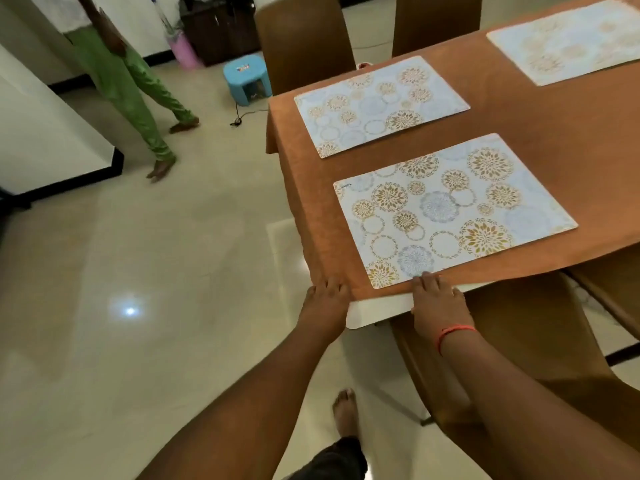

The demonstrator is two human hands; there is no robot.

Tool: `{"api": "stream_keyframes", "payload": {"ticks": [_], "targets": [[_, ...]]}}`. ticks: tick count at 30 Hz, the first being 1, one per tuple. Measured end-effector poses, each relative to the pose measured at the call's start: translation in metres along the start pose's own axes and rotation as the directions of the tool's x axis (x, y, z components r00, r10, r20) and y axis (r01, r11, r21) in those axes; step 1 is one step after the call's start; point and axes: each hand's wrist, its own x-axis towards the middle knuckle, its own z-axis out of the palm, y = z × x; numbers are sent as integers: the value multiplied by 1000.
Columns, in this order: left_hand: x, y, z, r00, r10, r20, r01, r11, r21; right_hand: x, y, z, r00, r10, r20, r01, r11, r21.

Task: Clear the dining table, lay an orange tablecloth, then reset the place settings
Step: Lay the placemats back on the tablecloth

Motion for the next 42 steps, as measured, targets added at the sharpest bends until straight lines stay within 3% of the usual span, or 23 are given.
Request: {"api": "stream_keyframes", "payload": {"ticks": [4,14,19,21,22,23,24,25,27,29,31,37,42], "targets": [[5,-4,-7,995,99,-29,-97,993,65,9,-6,-6,991,-18,-133,5,996,-94],[-9,-5,0,976,191,-105,-188,981,36,8,5,-4,970,-142,-197,102,974,-201],[-17,0,-4,969,166,-180,-185,979,-90,-1,10,6,943,-177,-282,139,979,-151],[-21,2,-5,965,156,-210,-188,972,-142,-8,7,16,923,-65,-379,99,992,72],[-24,4,-5,963,160,-216,-195,969,-151,-13,3,20,917,88,-390,46,946,321],[-27,6,-6,962,168,-213,-203,967,-155,-18,-2,23,902,280,-328,-28,797,604],[-29,8,-7,962,181,-203,-214,965,-153,-21,-6,25,878,447,-170,-117,545,830],[-31,10,-7,962,198,-189,-227,963,-143,-23,-11,26,850,526,37,-196,250,948],[-36,16,-7,958,235,-164,-255,961,-112,-25,-18,26,803,473,362,-280,-237,930],[-41,23,-5,956,260,-139,-273,957,-93,-24,-20,25,798,361,482,-245,-536,808],[-46,28,-1,957,269,-110,-277,958,-74,-23,-20,24,810,315,495,-215,-626,750],[-56,42,8,968,244,-54,-245,969,-14,-29,-8,33,775,269,573,-309,-629,713],[-57,47,8,978,207,18,-208,978,21,-38,-8,41,798,216,563,-292,-679,674]]}}
